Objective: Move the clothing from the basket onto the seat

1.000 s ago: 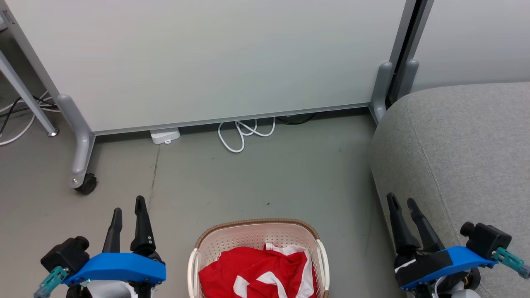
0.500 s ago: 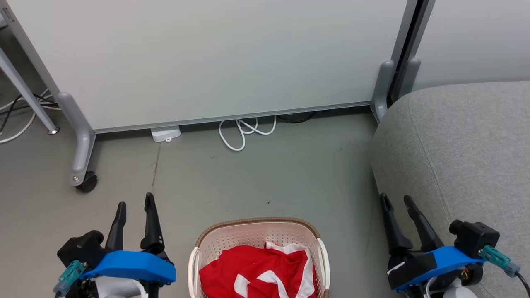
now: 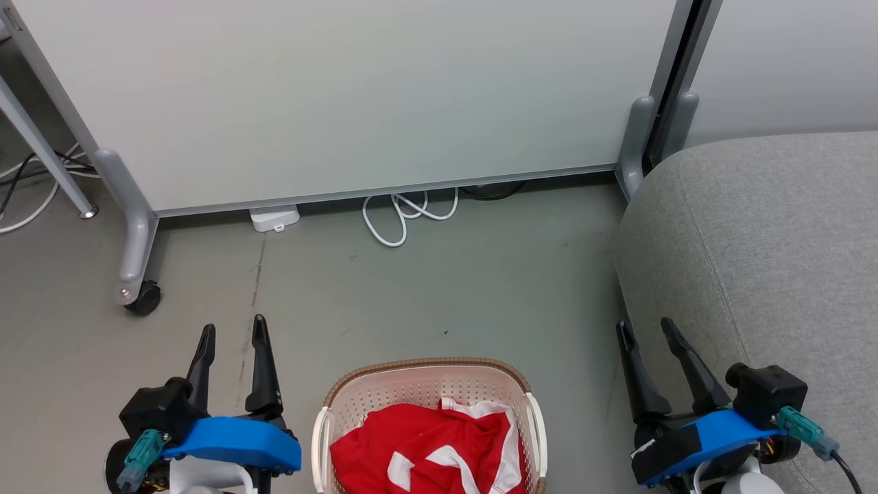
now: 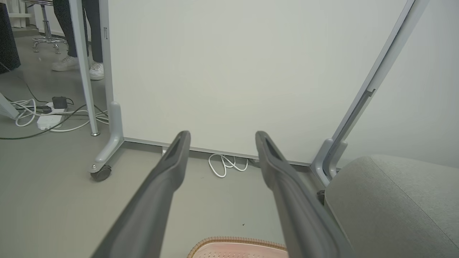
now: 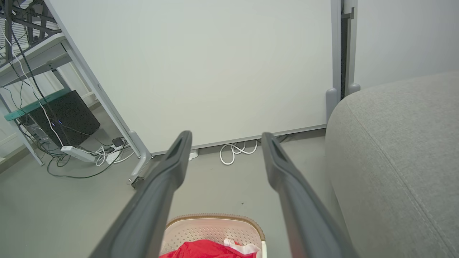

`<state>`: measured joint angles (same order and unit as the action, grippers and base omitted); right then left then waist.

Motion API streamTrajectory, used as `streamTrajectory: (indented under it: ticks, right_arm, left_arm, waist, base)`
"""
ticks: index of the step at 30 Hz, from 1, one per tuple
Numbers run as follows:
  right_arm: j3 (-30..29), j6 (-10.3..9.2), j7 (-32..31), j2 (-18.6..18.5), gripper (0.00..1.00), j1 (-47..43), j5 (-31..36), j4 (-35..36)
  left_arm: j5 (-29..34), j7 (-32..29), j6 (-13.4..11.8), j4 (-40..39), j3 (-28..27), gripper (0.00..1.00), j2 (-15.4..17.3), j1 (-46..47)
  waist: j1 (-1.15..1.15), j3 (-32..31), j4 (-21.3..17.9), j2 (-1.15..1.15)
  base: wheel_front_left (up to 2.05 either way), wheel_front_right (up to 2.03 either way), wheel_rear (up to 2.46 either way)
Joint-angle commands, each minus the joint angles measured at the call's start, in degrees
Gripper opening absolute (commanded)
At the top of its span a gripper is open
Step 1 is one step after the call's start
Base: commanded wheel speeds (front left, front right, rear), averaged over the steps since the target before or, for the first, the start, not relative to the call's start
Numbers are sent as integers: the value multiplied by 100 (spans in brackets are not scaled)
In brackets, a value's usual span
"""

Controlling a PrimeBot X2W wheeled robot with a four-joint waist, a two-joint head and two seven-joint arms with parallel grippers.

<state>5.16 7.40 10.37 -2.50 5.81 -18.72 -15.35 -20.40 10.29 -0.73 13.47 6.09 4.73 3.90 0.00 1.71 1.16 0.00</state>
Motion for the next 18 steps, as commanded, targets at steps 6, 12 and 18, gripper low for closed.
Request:
streamTrajectory:
  ticks: [6, 12, 18]
  right_arm:
    - [64, 11, 108, -45, 100, 128, 410, 21]
    - [110, 12, 185, -46, 100, 134, 700, 19]
    - [146, 12, 257, -48, 100, 134, 989, 21]
  left_arm:
    - [369, 119, -18, -58, 67, 100, 36, 107]
    - [627, 192, 24, -48, 109, 100, 26, 86]
    - [908, 261, 76, -55, 140, 100, 12, 89]
  waist:
    - [0, 2, 5, 0]
    - [0, 2, 13, 0]
    - [0, 10, 25, 0]
  base:
    - [0, 0, 0]
    - [0, 0, 0]
    - [0, 0, 0]
